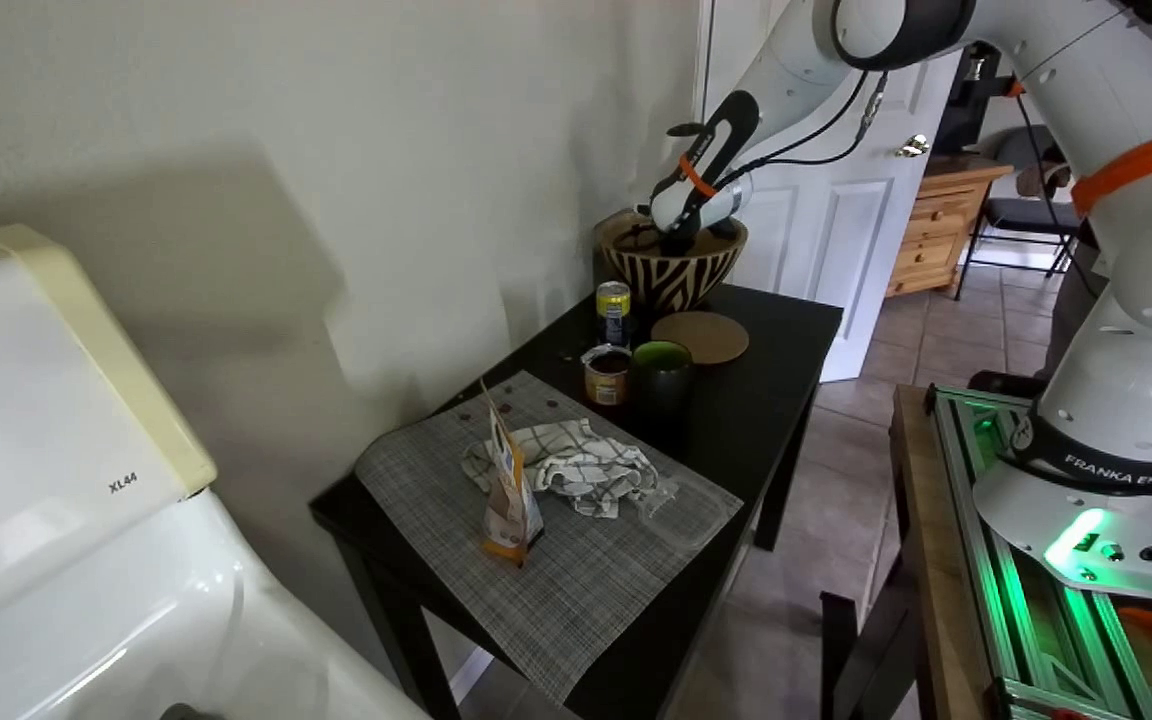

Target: Remove the green lid from the brown bowl

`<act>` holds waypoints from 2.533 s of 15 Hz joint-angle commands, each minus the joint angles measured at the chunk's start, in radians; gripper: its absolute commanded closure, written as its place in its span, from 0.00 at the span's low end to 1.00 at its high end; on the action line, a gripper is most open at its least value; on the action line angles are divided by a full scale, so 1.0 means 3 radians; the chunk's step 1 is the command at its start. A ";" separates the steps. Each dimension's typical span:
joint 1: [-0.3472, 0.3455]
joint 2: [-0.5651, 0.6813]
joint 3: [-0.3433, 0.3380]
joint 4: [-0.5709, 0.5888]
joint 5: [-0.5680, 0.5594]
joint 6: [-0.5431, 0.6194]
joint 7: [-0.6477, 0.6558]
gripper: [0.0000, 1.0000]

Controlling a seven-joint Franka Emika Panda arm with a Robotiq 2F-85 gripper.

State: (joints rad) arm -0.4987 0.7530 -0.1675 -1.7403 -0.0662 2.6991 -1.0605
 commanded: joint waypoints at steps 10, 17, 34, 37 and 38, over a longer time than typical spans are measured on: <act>-0.0005 -0.0021 -0.0116 0.0019 -0.0187 0.0461 0.0283 0.98; -0.0420 -0.0833 0.0434 -0.0539 0.0066 0.0217 -0.0139 0.98; 0.0780 -0.2844 0.0174 -0.1256 0.1326 -0.1894 -0.1319 0.98; 0.1029 -0.2683 0.0162 -0.1166 0.1427 -0.2132 -0.1320 0.98; 0.1102 -0.2615 0.0194 -0.1143 0.1413 -0.2191 -0.1293 0.98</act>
State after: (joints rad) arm -0.2278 -0.0869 -0.0904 -2.1063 0.3272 2.1006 -1.4256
